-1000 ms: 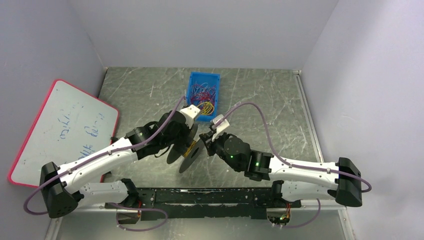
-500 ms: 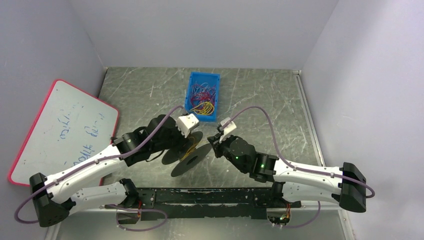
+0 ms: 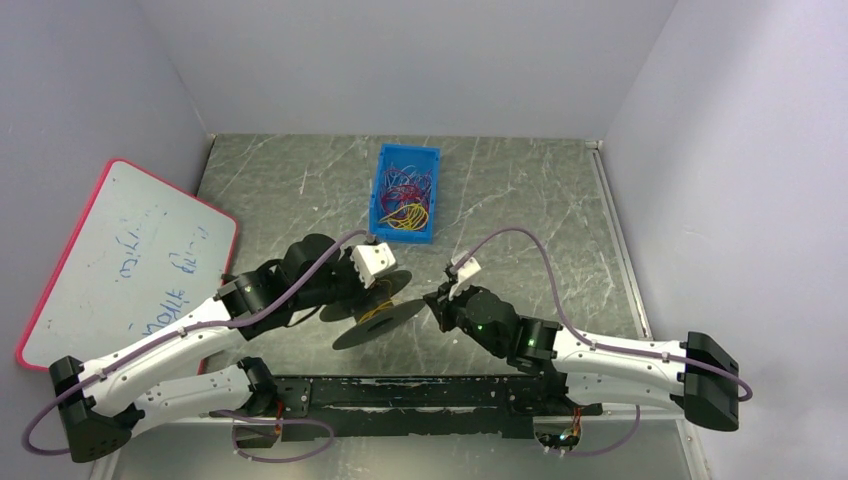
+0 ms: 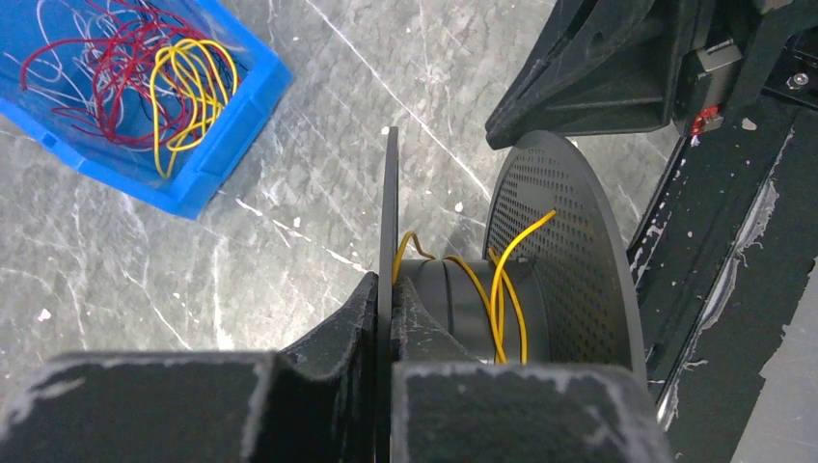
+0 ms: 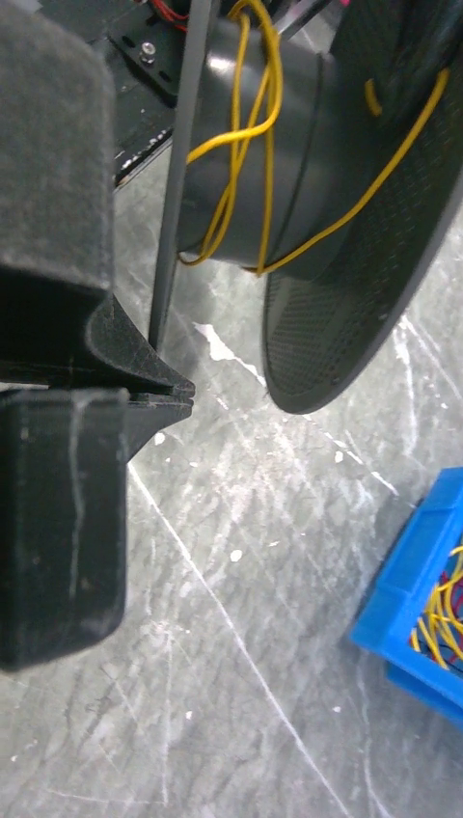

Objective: Wrap the cables

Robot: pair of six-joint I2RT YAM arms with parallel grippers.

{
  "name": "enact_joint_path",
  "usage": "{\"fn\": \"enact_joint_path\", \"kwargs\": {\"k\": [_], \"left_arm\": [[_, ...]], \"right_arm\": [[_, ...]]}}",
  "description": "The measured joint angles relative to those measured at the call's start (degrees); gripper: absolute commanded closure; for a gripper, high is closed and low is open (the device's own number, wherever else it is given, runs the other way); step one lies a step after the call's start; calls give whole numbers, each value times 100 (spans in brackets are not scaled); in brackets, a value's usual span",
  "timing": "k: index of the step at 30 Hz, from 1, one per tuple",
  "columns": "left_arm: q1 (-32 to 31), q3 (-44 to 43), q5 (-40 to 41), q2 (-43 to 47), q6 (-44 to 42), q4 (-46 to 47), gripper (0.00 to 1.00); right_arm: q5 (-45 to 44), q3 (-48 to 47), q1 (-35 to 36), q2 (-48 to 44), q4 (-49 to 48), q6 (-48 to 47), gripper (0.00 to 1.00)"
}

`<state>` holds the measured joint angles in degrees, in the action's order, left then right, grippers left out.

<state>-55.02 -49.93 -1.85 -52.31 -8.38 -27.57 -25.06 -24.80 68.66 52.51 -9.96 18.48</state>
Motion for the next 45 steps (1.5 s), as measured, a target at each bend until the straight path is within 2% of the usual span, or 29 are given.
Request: {"fn": "enact_joint_path", "kwargs": {"k": [6,15,19,25,33,45], "left_arm": [[0,0,44,-11,-170,105,93],[-4,0,767,-90,-302,592,93],[-4,2,820,105,-461,780,93],[-7,195,1025,636,-881,1257,93],[-7,610,1681,973,-1644,2345,93],[-11,638,2476,306,-3580,3858,93]], "right_arm": [[24,192,-9,-122,68,149,100],[-20,144,-20,-424,310,111,100],[-131,87,-28,-599,496,7,99],[-166,68,-44,-994,555,-267,73],[37,-35,-46,-1325,501,-741,54],[636,-717,-50,-1390,402,-1550,46]]}}
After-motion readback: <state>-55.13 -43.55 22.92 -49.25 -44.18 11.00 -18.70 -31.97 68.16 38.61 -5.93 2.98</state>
